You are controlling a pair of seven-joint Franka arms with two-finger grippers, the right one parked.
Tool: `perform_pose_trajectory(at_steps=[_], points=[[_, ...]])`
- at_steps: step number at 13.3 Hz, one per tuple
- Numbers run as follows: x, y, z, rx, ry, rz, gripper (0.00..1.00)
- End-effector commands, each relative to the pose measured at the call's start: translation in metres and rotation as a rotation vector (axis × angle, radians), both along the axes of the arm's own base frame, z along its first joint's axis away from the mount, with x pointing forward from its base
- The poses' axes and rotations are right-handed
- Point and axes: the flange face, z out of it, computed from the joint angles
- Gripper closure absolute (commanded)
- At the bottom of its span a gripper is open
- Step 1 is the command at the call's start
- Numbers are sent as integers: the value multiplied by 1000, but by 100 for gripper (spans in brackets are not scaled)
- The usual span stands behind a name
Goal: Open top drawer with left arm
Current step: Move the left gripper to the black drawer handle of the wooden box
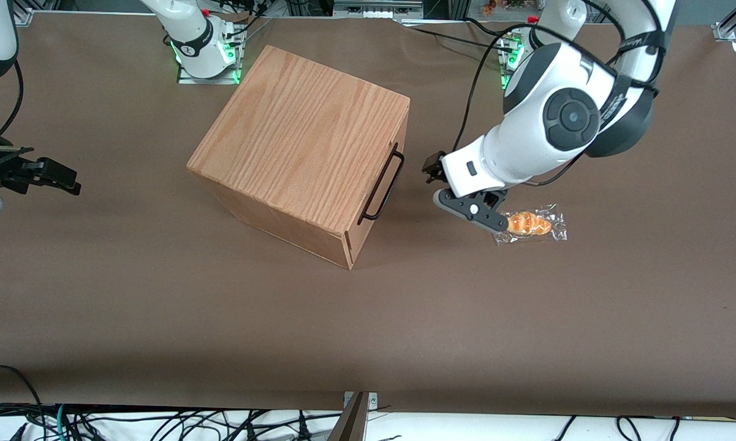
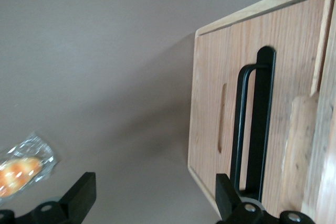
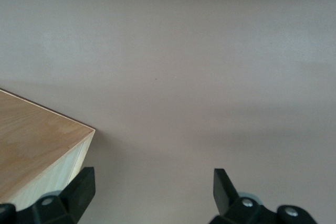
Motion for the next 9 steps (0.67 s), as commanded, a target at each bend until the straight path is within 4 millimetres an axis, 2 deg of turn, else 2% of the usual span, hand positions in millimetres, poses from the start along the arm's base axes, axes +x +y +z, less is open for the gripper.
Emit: perform_pose_trajectory(at_steps=[1,5,9], points=[[0,-35,-19,-34,-14,-40,0],[1,-53,-54,-56,-23,-162,0],[1,-55,-58,-106,-10,-190,0]])
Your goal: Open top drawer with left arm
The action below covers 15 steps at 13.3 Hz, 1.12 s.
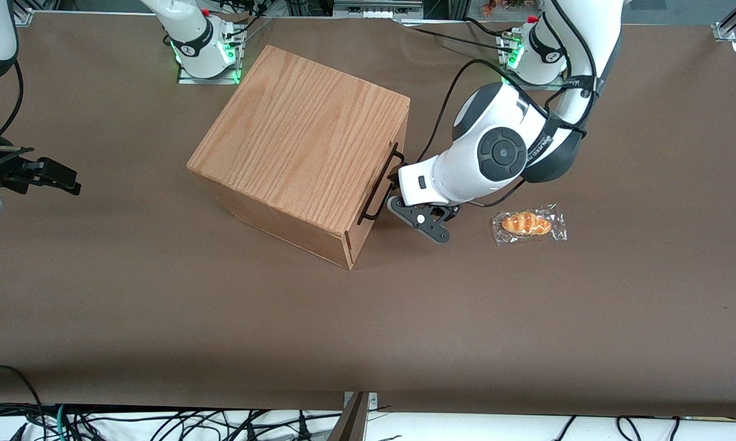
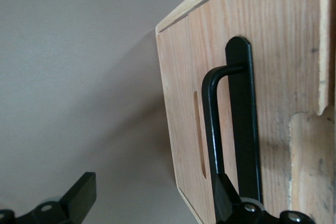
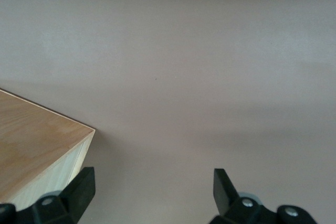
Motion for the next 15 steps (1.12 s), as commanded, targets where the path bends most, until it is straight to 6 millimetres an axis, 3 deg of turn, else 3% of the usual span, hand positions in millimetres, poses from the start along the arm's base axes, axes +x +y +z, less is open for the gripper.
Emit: perform_pose_trajectory(at_steps=[1,5,11,15], points=[[4,-5,9,-39,-6,-18,0],[4,-6,8,-58,9,-5,0],[-3,-29,-9,-64,-18,-22,0],[-5,-28,-19,-50,-9,-38,0]])
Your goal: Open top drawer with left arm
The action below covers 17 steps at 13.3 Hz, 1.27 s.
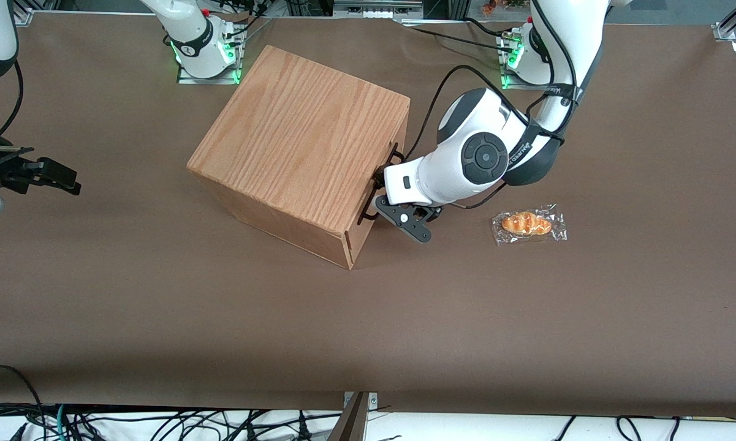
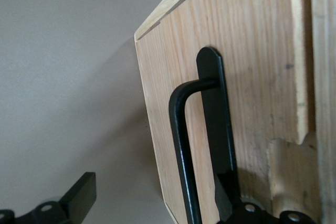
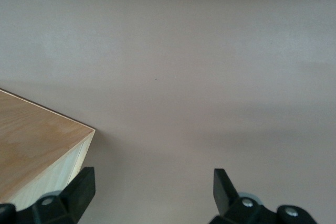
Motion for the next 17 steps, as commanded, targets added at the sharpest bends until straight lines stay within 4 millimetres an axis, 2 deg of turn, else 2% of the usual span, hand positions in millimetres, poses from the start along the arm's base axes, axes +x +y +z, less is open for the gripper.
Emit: perform_pose_trajectory(at_steps=[1,6,7,9,14,17], points=[[1,-2,-6,-8,1,-21,0],[13,19,-9,37,-20,-10,0],[16,22,-14,40,-13,-6,0],[15,20,-24,47,-2,-10,0],[15,22,-28,52,6,-5,0],[23,38,-30,115,-27,-18,0]])
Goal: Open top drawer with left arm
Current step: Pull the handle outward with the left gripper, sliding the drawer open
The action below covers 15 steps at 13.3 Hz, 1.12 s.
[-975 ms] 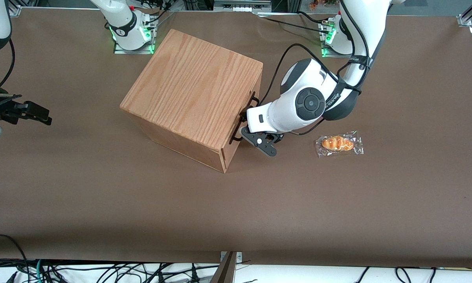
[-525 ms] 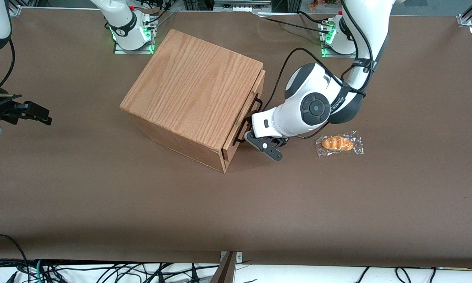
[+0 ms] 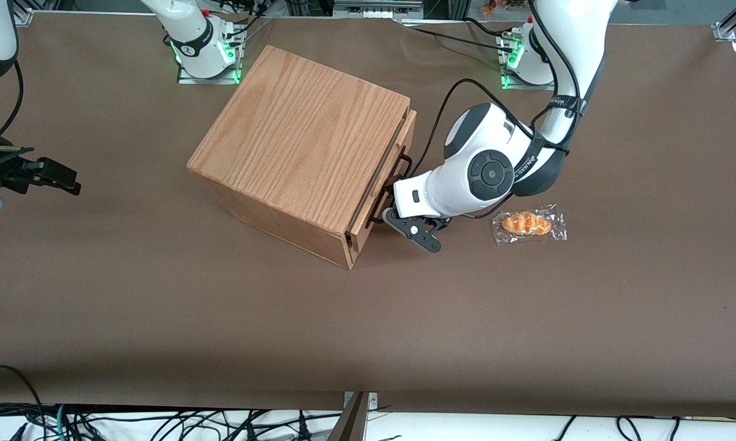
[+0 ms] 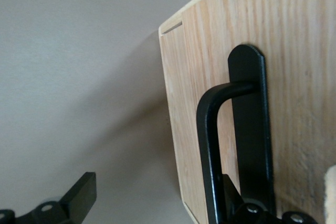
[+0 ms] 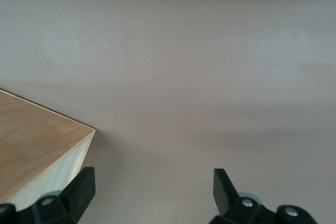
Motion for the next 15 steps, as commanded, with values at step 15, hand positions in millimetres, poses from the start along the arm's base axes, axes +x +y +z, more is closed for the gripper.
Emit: perform_pose_trajectory(at_steps=[15], points=[[43,87,-11,95,-26,31,0]])
